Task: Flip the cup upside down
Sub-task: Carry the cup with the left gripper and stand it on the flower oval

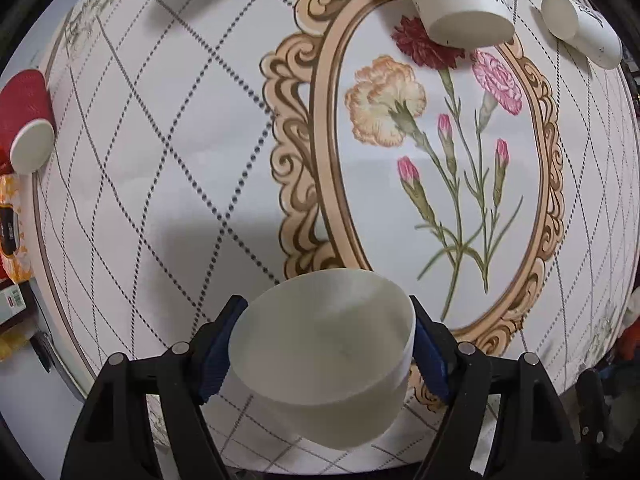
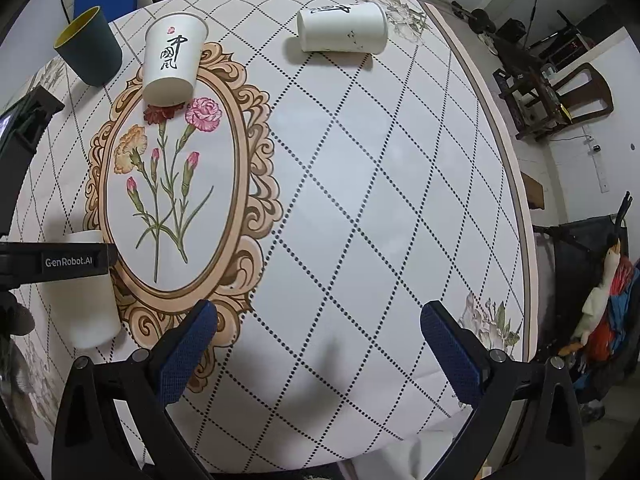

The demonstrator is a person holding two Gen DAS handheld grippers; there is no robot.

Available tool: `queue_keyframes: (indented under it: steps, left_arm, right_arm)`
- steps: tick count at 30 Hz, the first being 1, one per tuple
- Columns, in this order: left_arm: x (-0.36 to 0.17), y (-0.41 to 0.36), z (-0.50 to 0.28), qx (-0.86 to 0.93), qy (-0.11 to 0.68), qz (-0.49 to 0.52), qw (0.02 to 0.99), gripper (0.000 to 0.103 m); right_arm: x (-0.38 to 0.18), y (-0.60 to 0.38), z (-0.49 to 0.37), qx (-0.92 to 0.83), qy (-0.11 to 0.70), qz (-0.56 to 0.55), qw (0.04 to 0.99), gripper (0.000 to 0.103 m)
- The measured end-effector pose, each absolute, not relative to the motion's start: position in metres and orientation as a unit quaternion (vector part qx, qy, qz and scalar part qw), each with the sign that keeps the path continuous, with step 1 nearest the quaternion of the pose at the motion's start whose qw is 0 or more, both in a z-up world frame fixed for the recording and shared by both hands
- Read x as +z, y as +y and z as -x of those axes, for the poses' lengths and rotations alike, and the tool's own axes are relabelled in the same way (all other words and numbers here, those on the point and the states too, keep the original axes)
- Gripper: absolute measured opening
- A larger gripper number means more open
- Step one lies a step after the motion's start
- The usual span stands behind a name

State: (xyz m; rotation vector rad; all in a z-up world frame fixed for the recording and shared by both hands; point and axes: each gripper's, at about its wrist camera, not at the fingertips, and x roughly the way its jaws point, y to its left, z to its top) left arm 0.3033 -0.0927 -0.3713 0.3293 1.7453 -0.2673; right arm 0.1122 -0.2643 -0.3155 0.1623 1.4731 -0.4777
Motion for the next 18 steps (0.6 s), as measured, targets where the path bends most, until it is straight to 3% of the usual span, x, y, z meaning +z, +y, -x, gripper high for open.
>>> queue_keyframes:
  steps: [4, 18]
  left_arm:
    - [-0.364, -0.076, -0.261, -0.111, 0.753, -0.136, 0.634, 0.076]
    - [-0.397, -0.070, -0.273, -0.127, 0.785, -0.129, 0.592, 0.077]
  right_arm:
    - [-0.312, -0.266, -0.107, -0.215, 0.661, -0.077, 0.714, 0.103]
    - [-0.306, -0.268, -0.094, -0.212, 0.656, -0.088, 0.719, 0.103]
